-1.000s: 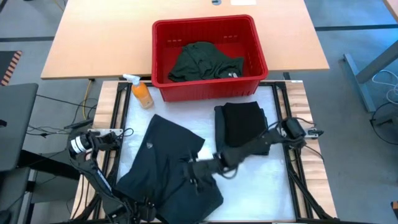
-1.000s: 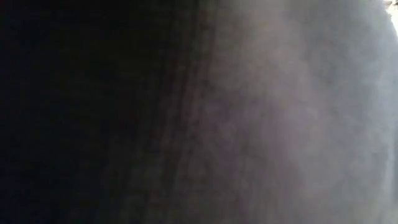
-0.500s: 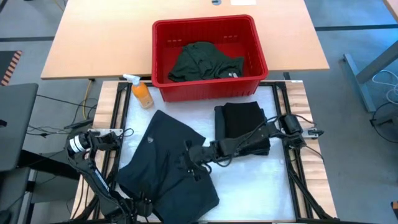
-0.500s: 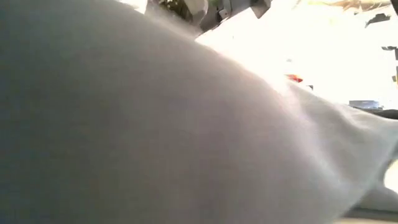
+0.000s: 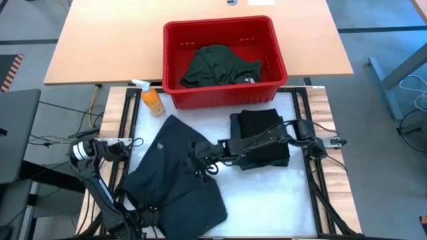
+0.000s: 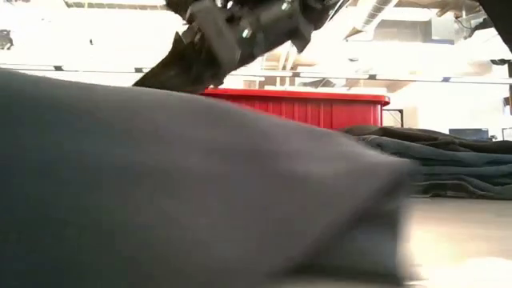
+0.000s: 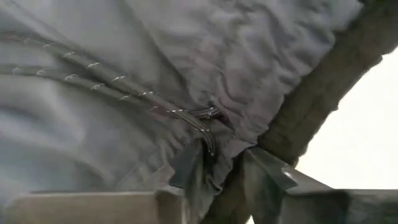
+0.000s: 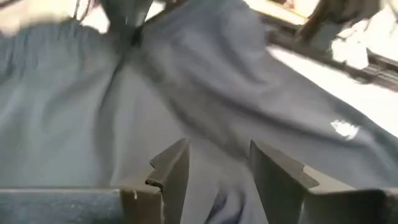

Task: Fold Laundry from Bin
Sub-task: Fold the black shorts

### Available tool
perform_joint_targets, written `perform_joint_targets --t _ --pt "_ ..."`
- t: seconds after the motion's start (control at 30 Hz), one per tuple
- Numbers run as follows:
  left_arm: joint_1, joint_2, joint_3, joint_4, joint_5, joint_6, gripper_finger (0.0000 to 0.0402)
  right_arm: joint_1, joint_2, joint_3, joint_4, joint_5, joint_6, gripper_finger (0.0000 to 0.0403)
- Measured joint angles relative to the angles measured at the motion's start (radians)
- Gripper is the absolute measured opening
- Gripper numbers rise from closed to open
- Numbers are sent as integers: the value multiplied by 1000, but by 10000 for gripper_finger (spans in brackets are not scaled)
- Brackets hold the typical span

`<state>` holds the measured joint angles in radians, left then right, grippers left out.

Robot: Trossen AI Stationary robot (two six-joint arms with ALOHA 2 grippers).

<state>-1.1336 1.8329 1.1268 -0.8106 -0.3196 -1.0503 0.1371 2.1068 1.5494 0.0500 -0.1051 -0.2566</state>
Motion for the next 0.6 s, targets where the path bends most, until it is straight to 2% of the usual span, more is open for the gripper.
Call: perform_joint_targets --t 0.1,0.3,0.37,0.5,0.53,0.6 --pt "-5 -69 35 -24 13 -10 117 -3 23 25 -2 -18 -13 197" --pt "-16 -177 46 -66 -53 -80 150 -5 98 71 -2 -38 -31 197" --pt "-16 -197 48 -101 -105 -161 155 -4 122 77 -9 -37 -33 197" --pt "3 -199 44 -190 -319 -460 160 0 124 83 -10 -30 -33 197" --pt "17 -197 40 -190 -344 -523 160 0 124 83 -19 -30 -33 197" --pt "45 -195 11 -141 -344 -556 161 0 124 82 -23 -29 -33 197"
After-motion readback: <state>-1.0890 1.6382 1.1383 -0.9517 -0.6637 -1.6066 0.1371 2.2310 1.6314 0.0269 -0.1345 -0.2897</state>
